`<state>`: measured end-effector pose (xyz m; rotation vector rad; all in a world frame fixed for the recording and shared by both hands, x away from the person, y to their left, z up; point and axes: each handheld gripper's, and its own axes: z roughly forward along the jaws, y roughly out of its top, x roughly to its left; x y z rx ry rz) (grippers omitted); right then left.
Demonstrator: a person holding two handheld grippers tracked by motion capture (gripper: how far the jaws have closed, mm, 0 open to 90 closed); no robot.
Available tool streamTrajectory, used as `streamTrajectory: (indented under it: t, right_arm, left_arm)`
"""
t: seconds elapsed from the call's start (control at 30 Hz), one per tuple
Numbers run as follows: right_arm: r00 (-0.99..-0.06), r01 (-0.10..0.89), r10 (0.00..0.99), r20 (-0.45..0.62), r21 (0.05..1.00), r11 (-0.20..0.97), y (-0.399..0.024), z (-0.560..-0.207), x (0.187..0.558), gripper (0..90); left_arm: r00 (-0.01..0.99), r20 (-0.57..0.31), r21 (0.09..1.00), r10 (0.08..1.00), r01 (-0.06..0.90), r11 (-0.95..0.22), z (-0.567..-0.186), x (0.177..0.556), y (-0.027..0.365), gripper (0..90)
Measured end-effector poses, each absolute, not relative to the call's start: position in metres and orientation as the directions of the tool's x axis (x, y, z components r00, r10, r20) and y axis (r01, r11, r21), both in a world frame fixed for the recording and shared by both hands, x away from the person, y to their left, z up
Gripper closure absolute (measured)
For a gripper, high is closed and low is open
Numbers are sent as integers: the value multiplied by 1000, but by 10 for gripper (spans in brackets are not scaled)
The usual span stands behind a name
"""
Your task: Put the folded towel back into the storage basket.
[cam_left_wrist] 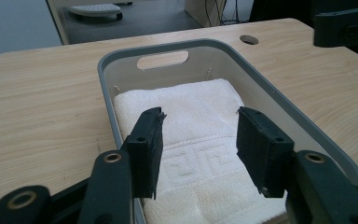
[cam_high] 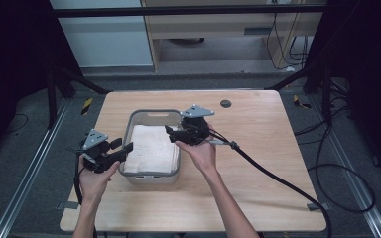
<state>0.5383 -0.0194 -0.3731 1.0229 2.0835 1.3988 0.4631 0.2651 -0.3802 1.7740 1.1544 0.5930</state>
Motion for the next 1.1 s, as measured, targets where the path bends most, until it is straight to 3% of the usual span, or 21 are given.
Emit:
streamTrajectory:
  t: [0.37, 0.63, 1.1]
  right_arm:
    - [-624, 324, 776, 89, 934, 154, -70, -370, 524, 187]
    - [-607, 297, 791, 76, 945, 137, -108, -373, 509, 152]
    - [-543, 340, 830, 129, 937, 77, -190, -407, 487, 155]
  left_arm:
    - [444, -68, 885, 894, 441, -152, -385, 462, 268, 518]
    - [433, -48, 888, 900, 431, -160, -389, 461, 272, 463]
    - [457, -9, 896, 889, 399, -196, -395, 455, 275, 389]
